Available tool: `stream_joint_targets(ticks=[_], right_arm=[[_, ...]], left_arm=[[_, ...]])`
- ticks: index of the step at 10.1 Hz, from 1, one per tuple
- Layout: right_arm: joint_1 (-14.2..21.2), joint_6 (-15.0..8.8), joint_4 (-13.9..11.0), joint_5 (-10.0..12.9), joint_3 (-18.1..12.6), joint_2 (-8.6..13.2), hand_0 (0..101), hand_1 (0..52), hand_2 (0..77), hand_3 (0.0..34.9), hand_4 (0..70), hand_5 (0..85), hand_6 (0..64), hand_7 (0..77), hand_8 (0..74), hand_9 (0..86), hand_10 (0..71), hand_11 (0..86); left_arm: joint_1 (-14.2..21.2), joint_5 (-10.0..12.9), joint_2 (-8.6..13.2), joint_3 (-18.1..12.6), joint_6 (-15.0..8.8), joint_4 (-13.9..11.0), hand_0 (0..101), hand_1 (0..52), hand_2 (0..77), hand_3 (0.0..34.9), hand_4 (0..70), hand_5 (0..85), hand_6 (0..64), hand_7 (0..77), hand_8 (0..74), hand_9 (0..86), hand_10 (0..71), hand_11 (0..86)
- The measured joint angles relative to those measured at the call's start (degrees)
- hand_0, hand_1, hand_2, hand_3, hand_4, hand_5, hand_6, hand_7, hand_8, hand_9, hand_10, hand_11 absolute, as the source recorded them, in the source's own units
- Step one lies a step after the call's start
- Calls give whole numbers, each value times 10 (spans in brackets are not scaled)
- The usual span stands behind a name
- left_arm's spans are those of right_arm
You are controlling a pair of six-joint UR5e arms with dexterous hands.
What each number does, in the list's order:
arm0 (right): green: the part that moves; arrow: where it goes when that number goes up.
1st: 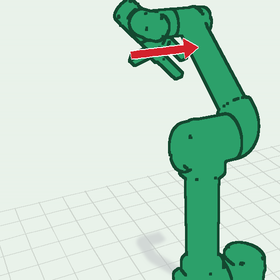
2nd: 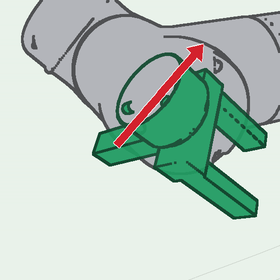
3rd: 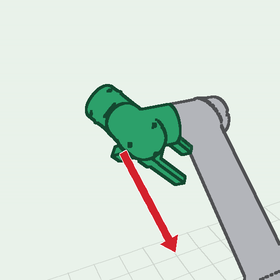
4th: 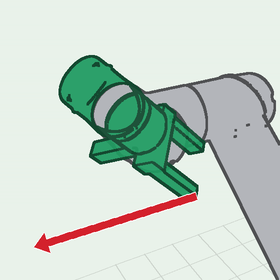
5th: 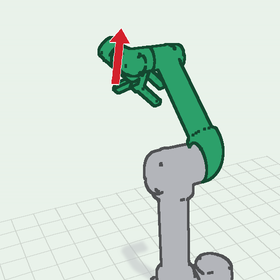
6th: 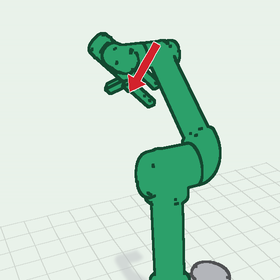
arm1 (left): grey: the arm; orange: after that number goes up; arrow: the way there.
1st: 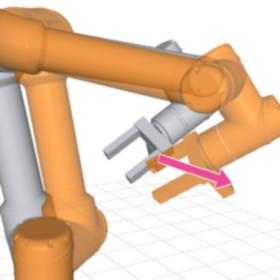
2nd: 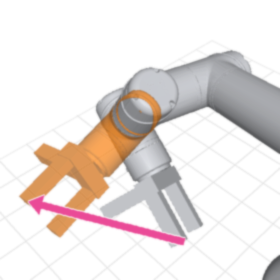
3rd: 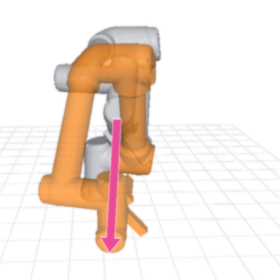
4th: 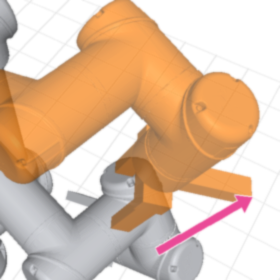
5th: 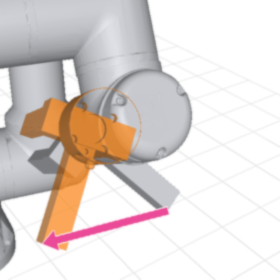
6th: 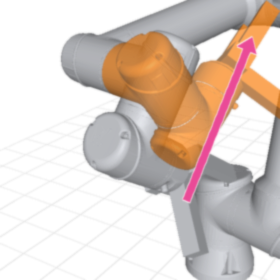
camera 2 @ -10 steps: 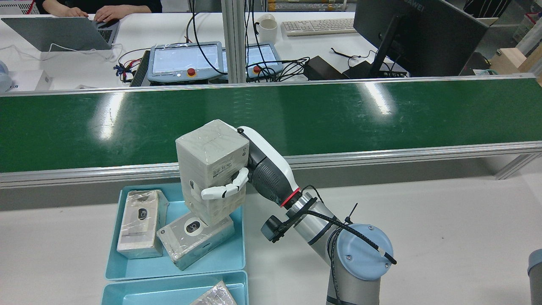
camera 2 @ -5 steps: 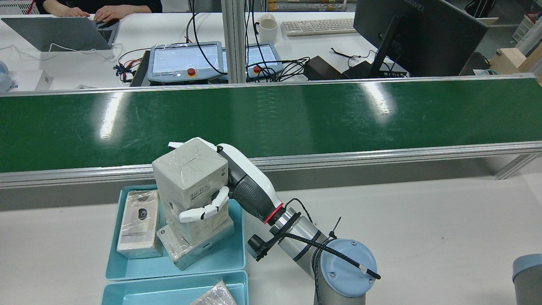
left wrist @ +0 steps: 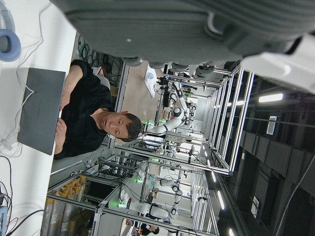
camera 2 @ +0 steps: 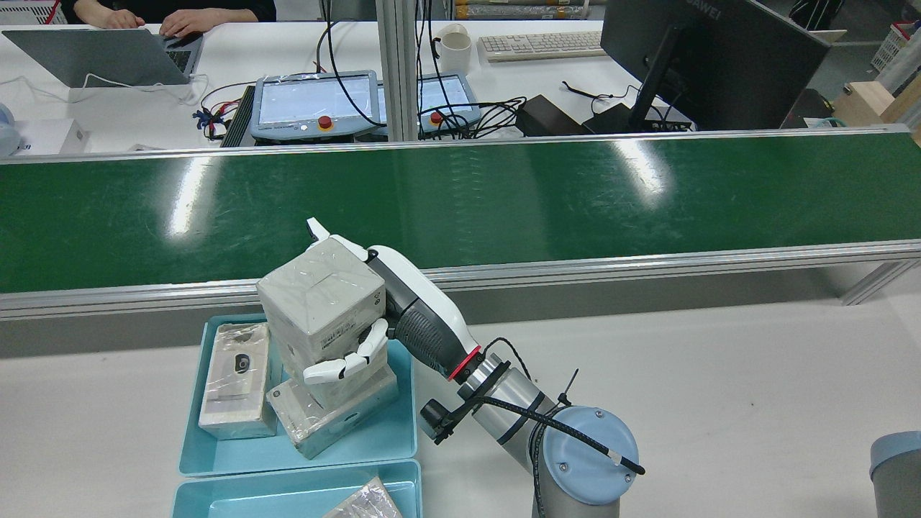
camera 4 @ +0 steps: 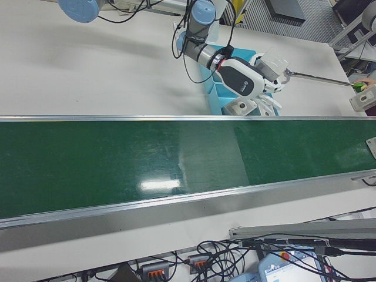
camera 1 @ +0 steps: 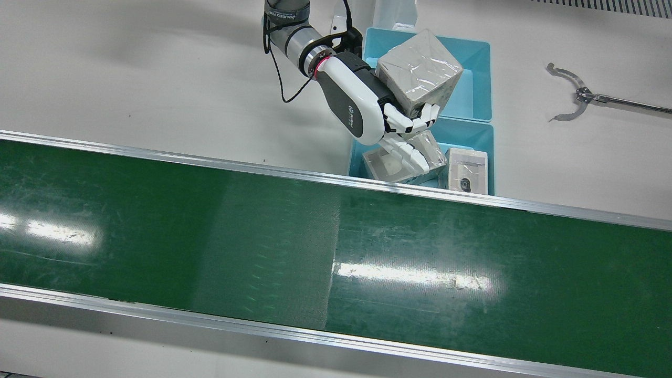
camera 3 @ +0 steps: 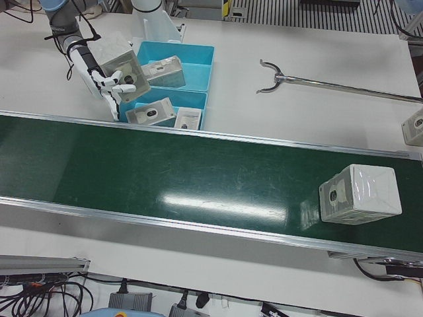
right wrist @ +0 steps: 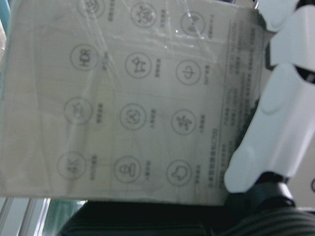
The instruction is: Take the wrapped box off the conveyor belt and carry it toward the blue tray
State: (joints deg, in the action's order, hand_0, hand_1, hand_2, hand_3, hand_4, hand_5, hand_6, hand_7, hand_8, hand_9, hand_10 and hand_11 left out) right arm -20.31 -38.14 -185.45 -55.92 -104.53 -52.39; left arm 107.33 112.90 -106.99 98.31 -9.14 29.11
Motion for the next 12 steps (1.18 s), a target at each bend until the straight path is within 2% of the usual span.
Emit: stream_joint_targets(ticks=[1, 3, 4, 5, 6, 7, 8, 9, 10, 11, 12], right_arm=[[0, 0, 0, 0, 0, 0, 480, 54, 251, 174, 98, 589, 125, 71, 16, 16, 0, 16], [0, 0, 0, 0, 0, 0, 480, 54, 251, 174, 98, 589, 125, 71, 16, 16, 0, 16], [0, 1, 0, -1, 0, 0, 468, 202, 109, 173, 82, 420, 125, 71, 16, 16, 0, 16], [0, 1, 0, -1, 0, 0, 474, 147, 93, 178, 65, 196, 125, 71, 16, 16, 0, 16], [0, 1, -1, -1, 0, 0, 474, 147, 93, 178, 65, 196, 125, 71, 16, 16, 0, 16], [-2, 1, -2, -2, -2, 0, 476, 125, 109, 175, 65, 224, 125, 71, 16, 16, 0, 16], [-10, 1, -4, -4, -9, -1, 476, 120, 109, 161, 65, 229, 125, 71, 16, 16, 0, 16], [-24, 0, -12, -5, -19, -4, 476, 120, 93, 162, 65, 229, 136, 71, 16, 16, 0, 16], [-43, 0, -33, -5, -34, -7, 476, 120, 93, 162, 65, 229, 136, 71, 16, 16, 0, 16], [-64, 0, -64, -5, -50, -10, 476, 142, 93, 161, 65, 245, 109, 71, 16, 16, 0, 16], [-87, 1, -95, -3, -66, -16, 495, 191, 125, 140, 71, 256, 87, 71, 16, 16, 0, 16]], left_arm=[[0, 0, 0, 0, 0, 0, 0, 0, 5, 0, 0, 11, 0, 0, 5, 5, 5, 5], [0, 0, 0, 0, 0, 0, 0, 0, 5, 0, 0, 11, 0, 0, 5, 5, 5, 5], [0, 0, 0, 0, 0, 0, 0, 0, 5, 0, 0, 5, 0, 5, 5, 0, 5, 5], [0, 0, 0, 0, 0, 0, 0, 0, 5, 0, 0, 5, 0, 5, 5, 0, 5, 5], [0, 0, 0, 0, 0, 0, 0, 0, 5, 0, 0, 5, 0, 5, 5, 5, 5, 5], [0, 0, 0, 0, 0, 0, 0, 0, 5, 0, 0, 11, 0, 0, 5, 5, 5, 5], [0, 0, 0, 0, 0, 0, 0, 0, 5, 0, 0, 11, 0, 0, 5, 5, 5, 5], [0, 0, 0, 0, 0, 0, 0, 0, 5, 0, 0, 5, 0, 0, 5, 5, 5, 5], [0, 0, 0, 0, 0, 0, 0, 0, 5, 0, 0, 5, 0, 0, 5, 5, 5, 5], [0, 0, 0, 0, 0, 0, 0, 0, 5, 0, 0, 5, 0, 0, 5, 0, 5, 5], [0, 0, 0, 0, 0, 0, 0, 0, 5, 0, 0, 11, 0, 0, 5, 0, 5, 5]])
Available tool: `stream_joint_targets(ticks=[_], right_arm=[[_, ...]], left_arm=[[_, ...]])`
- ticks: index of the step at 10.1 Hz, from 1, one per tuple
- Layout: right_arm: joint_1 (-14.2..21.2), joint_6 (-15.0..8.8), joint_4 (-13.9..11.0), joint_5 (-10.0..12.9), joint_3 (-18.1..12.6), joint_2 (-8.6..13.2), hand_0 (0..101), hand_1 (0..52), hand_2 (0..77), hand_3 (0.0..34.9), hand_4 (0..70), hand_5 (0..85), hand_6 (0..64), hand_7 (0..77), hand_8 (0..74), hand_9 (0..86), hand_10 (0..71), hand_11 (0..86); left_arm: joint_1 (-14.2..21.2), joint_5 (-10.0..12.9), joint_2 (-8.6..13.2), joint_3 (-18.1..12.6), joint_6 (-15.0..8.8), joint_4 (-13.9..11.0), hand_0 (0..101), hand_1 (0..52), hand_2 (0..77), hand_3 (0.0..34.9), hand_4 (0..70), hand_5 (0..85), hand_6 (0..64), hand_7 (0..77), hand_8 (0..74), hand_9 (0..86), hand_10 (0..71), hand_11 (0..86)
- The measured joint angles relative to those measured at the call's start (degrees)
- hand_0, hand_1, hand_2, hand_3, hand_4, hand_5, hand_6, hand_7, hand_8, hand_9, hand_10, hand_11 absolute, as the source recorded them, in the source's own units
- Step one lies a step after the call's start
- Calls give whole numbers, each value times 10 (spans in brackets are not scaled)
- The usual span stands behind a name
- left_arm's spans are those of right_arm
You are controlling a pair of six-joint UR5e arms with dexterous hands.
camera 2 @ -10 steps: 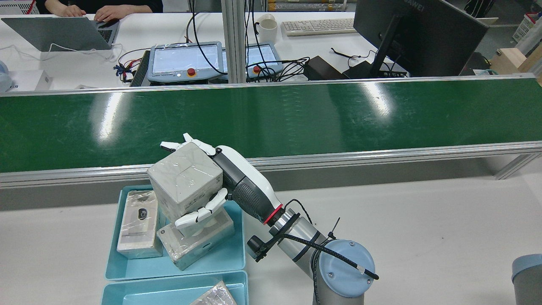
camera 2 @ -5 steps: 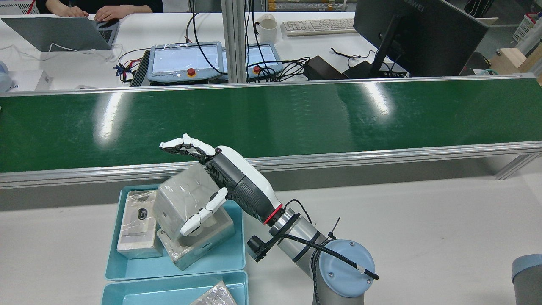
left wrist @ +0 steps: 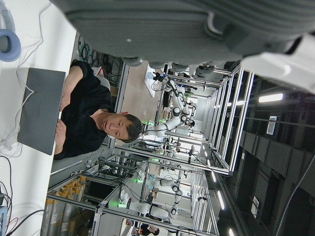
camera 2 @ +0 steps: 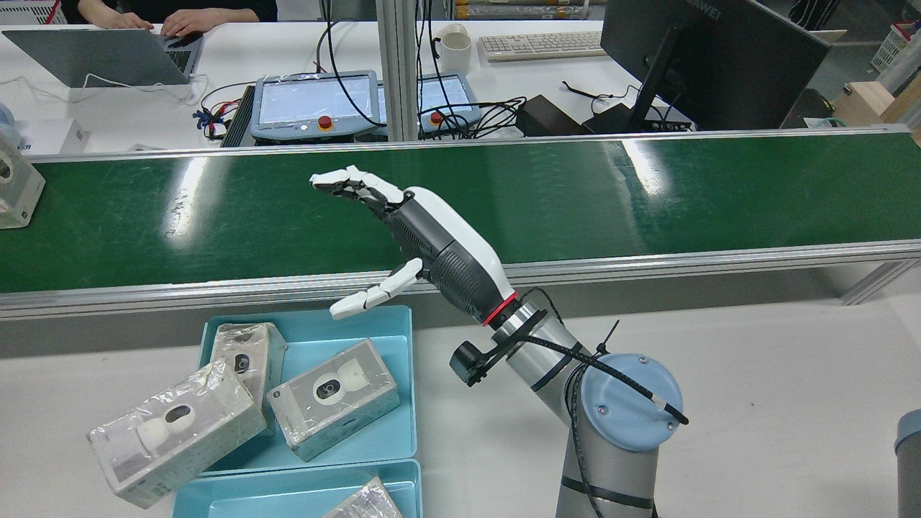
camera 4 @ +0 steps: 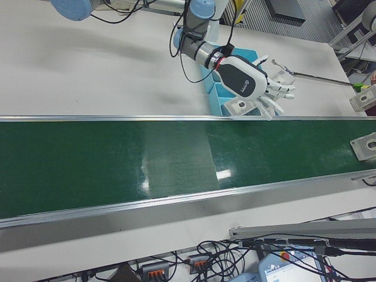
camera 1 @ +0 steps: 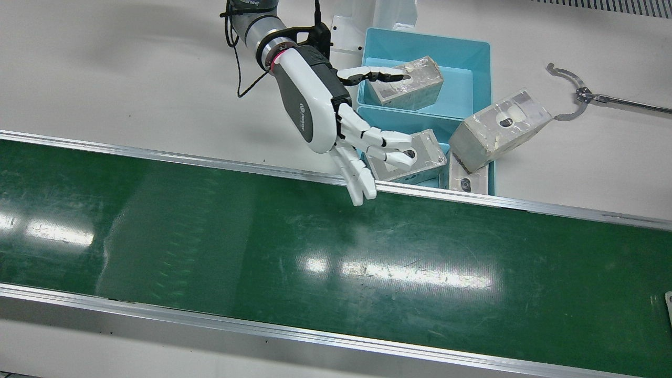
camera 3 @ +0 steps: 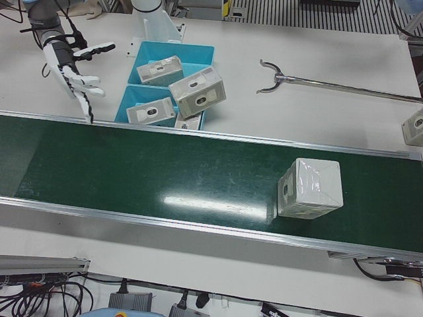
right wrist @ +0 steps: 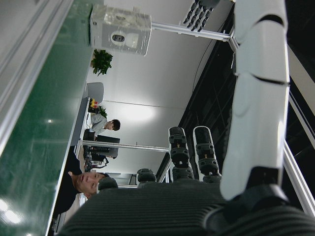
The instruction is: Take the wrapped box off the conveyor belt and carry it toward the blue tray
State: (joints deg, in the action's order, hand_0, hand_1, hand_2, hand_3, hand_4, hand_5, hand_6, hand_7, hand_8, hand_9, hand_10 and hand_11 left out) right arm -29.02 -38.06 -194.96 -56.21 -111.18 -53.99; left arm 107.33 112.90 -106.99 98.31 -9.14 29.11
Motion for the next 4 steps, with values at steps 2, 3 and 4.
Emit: stream_joint_targets(ticks=[2, 3, 4], right_arm=[[-50, 5, -37, 5, -22, -25, 526, 202, 164, 53, 54, 251, 71, 71, 11, 16, 0, 11], [-72, 8, -48, 9, -27, -44, 519, 207, 158, 19, 22, 251, 60, 71, 11, 16, 0, 11], [-91, 17, -60, 19, -30, -63, 511, 191, 158, 21, 44, 251, 55, 71, 11, 16, 0, 11]], left_arm=[[0, 0, 0, 0, 0, 0, 0, 0, 5, 0, 0, 11, 0, 5, 5, 0, 5, 5], [0, 0, 0, 0, 0, 0, 0, 0, 5, 0, 0, 11, 0, 5, 5, 0, 5, 5], [0, 0, 0, 0, 0, 0, 0, 0, 5, 0, 0, 11, 0, 5, 5, 0, 5, 5]])
